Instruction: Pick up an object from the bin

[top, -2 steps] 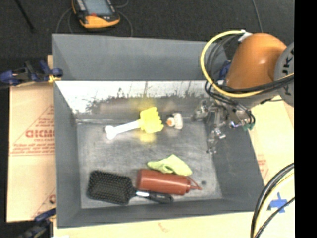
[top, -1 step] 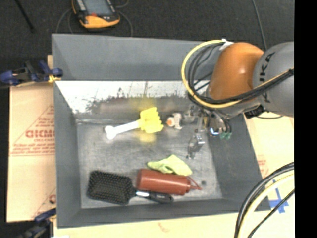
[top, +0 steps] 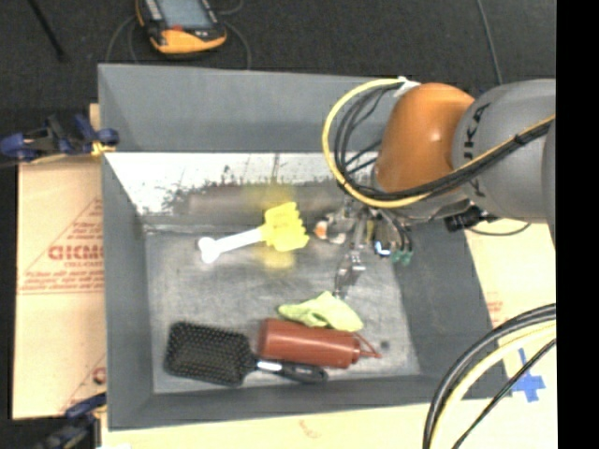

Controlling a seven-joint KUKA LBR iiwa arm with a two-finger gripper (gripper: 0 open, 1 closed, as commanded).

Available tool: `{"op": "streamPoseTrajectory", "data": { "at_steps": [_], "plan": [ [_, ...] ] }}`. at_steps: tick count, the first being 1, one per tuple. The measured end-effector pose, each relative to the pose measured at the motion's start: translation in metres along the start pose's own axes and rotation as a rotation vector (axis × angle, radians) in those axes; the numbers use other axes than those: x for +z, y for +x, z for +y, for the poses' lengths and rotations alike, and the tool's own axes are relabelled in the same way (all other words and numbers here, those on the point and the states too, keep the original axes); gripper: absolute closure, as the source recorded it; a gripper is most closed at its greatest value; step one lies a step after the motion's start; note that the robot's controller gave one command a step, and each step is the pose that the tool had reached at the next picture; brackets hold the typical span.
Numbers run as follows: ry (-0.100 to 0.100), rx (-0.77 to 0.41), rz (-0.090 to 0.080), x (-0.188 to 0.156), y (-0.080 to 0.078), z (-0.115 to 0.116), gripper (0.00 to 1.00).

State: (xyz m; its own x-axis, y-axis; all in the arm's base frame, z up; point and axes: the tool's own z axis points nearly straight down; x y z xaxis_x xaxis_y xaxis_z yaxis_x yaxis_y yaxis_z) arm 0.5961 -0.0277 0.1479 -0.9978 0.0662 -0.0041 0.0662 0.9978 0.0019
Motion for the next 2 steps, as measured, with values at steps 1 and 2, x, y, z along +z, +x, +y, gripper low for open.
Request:
{"op": "streamPoseTrajectory", "data": {
  "at_steps": [1,2],
  "plan": [
    [0.003,-0.231,-0.001,0.017,0.009,-0.003,0.00],
    [0.001,-0.127,-0.001,0.042,0.029,0.005,0.00]
  ]
}}
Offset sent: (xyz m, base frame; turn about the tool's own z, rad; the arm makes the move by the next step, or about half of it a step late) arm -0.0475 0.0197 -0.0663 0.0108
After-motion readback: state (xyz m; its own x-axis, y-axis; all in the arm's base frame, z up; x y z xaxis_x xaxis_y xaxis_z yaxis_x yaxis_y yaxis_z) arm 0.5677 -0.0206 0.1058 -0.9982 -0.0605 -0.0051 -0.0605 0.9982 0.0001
